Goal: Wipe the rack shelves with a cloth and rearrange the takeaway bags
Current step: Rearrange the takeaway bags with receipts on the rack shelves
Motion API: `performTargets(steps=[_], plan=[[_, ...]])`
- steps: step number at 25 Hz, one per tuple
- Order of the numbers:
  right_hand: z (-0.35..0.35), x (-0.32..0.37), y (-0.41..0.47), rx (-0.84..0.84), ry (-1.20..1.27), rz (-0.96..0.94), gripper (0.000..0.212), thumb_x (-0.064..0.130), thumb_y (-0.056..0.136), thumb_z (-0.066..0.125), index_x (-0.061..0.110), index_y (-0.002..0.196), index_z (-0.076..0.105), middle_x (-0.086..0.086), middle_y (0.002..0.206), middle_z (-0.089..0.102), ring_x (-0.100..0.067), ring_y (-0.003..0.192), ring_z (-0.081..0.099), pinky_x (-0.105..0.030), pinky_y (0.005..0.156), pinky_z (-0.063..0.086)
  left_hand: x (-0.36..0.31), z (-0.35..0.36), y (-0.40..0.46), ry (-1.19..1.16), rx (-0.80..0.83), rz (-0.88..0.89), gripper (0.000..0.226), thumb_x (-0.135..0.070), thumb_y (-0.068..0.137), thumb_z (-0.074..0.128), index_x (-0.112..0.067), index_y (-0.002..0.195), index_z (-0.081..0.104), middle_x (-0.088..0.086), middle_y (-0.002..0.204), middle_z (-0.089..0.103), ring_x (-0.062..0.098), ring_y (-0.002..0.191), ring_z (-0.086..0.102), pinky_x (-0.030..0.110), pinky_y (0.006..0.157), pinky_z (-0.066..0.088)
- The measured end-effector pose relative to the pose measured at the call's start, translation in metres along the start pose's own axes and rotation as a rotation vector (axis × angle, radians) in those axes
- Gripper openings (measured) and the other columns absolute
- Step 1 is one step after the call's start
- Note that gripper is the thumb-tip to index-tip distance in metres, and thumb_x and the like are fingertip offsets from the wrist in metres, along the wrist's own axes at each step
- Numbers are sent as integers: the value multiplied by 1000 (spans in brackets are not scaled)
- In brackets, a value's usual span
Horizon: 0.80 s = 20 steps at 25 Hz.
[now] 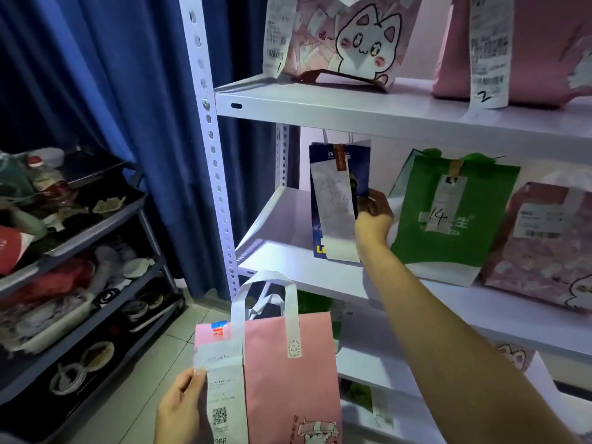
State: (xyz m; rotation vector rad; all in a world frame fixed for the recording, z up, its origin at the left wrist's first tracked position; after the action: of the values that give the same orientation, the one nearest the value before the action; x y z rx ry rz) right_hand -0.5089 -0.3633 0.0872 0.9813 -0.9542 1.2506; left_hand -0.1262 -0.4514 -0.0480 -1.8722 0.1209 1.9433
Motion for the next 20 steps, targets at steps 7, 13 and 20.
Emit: performTargets(steps=[7,13,20], plan=[[-22,-57,-5,104,-325,-2,19,3,95,60,15,106,71,-2,104,73,-18,101,64,-28,97,49,8,18,-2,-14,38,-64,15,0,99,54,6,96,67,-1,61,74,-1,51,66,10,47,50],[-25,-77,-5,60,-342,36,20,7,96,61,10,109,76,2,98,72,-21,93,63,-28,93,49,17,29,-1,-57,66,-88,18,0,101,50,7,94,65,4,64,75,4,51,68,12,44,50],[3,-85,-4,51,-308,68,12,7,92,68,12,100,75,3,99,70,-18,92,60,-25,98,42,31,24,11,-25,43,-120,18,-5,101,54,1,95,70,11,73,77,9,56,70,15,48,53]])
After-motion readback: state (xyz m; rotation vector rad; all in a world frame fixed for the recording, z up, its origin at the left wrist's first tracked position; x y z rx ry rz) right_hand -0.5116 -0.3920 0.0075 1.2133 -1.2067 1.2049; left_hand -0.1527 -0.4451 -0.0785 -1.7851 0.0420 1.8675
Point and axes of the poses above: each hand's wrist, its own y-axis towards the middle knuckle, its own z-axis out of the palm, x = y × z, the point moved 2 cm from there along y, towards the middle knuckle
